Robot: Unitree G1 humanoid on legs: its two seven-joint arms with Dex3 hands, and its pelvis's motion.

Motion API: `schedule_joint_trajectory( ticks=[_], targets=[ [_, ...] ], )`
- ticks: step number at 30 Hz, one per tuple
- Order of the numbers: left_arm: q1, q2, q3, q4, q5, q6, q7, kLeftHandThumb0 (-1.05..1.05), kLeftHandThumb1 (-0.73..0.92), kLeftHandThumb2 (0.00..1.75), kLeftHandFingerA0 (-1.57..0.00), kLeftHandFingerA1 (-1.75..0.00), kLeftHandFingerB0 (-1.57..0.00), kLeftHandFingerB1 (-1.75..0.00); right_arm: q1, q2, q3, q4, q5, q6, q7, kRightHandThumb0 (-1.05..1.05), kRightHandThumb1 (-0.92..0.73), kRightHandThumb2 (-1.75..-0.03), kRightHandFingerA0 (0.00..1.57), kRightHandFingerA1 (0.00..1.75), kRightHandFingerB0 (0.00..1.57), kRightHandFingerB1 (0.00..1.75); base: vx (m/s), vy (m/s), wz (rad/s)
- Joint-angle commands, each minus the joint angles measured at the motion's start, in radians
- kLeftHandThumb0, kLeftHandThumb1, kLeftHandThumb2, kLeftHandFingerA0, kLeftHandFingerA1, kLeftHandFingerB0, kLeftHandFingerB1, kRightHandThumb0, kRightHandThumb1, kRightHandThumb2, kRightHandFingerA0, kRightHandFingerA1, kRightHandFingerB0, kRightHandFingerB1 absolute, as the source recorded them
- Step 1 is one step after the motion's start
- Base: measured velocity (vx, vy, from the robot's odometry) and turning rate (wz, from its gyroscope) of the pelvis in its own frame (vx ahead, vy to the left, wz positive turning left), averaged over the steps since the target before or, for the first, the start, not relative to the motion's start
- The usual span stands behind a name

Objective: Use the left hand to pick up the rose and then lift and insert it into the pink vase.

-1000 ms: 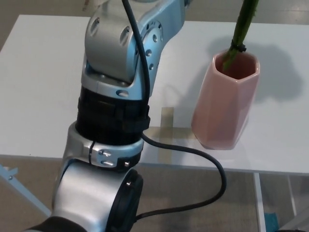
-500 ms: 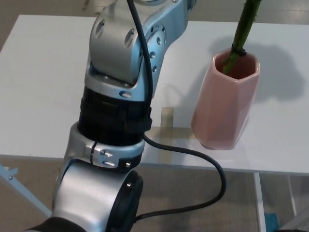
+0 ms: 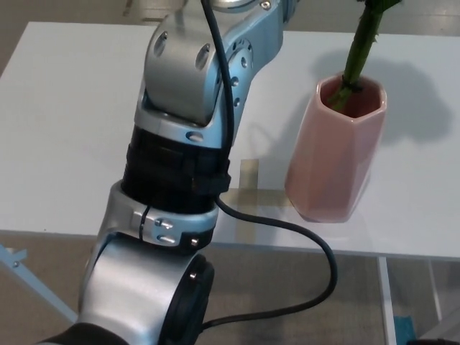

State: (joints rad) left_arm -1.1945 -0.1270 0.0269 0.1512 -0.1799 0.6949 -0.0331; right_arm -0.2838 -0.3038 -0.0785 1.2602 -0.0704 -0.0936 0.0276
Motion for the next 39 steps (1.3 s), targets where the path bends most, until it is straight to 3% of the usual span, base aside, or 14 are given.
schedule_joint_trajectory(
  ticks=[1,31,39],
  targets=[
    [0.013,-0.052,-0.010,0.005,-0.016,-0.036,0.013,-0.20,0.82,0.64,-0.96,-1.41,-0.85,-0.81,-0.001,-0.005,0.000,0.004,-0.003,0.013,-0.001,-0.33,-0.65,-0.59,0.59,0.42,0.55,0.40,0.00,0.000,0.00],
    [0.148,-0.069,-0.109,-0.045,-0.005,-0.056,0.026,-0.23,0.80,0.68,-0.93,-1.47,-0.78,-0.97,0.001,-0.003,-0.004,-0.005,0.004,0.011,0.004,-0.32,-0.65,-0.59,0.59,0.42,0.55,0.40,0.00,0.000,0.00],
    [0.167,-0.059,-0.111,-0.028,-0.023,-0.060,0.009,-0.23,0.81,0.66,-0.99,-1.38,-0.78,-0.94,-0.008,-0.003,-0.001,-0.001,0.001,0.016,0.006,-0.33,-0.65,-0.59,0.59,0.41,0.54,0.39,0.00,0.000,0.00]
  ],
)
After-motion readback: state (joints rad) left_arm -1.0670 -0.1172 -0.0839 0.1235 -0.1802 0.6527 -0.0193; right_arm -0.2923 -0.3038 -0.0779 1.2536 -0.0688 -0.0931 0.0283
